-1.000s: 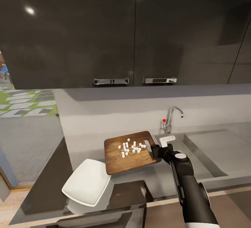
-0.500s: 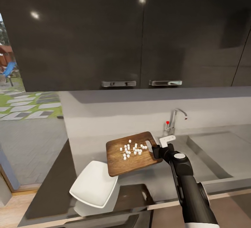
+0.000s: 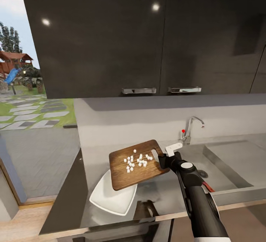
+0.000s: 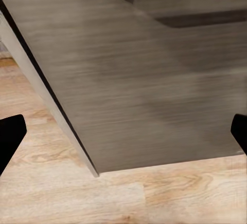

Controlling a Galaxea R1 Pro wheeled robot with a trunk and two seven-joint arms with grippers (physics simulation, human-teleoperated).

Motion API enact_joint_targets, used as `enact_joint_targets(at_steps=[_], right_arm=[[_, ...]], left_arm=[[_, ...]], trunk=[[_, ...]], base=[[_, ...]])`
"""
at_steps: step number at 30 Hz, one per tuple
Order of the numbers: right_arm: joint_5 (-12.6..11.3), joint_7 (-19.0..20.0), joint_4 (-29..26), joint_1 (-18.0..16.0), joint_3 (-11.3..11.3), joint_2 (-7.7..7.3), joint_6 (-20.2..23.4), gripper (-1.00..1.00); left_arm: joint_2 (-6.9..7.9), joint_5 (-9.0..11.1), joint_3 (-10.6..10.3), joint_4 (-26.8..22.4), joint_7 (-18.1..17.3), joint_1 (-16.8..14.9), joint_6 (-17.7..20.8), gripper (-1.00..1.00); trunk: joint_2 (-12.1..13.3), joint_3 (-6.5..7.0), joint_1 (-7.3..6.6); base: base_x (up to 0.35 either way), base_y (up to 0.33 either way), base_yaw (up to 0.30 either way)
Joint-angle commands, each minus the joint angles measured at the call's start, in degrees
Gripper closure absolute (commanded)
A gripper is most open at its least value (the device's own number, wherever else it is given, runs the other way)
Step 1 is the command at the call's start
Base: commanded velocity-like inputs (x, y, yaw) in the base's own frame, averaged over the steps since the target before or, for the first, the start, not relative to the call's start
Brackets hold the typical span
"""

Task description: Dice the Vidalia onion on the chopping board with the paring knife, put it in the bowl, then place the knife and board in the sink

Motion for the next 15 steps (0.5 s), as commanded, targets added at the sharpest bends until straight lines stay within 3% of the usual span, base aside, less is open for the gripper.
enact_joint_targets(at_steps=[1,8,15], right_arm=[[0.91,0.53,-0.05,-0.02,-0.1,0.06,0.12,1.0],[1.91,0.53,0.03,-0.02,-0.18,0.06,0.12,1.0],[2.02,0.53,0.16,-0.02,-0.18,0.06,0.12,1.0]], left_arm=[[0.1,0.38,-0.48,-0.04,0.51,0.02,-0.09,-1.0],[0.1,0.38,-0.48,-0.04,0.51,0.02,-0.02,-1.0],[0.1,0.38,-0.53,-0.03,0.52,0.02,-0.06,-1.0]], trunk=[[-0.03,0.09,0.03],[-0.03,0.73,0.03],[-0.03,1.37,0.03]], base=[[-0.004,0.011,0.0],[0.017,0.002,0.0],[0.238,0.07,0.0]])
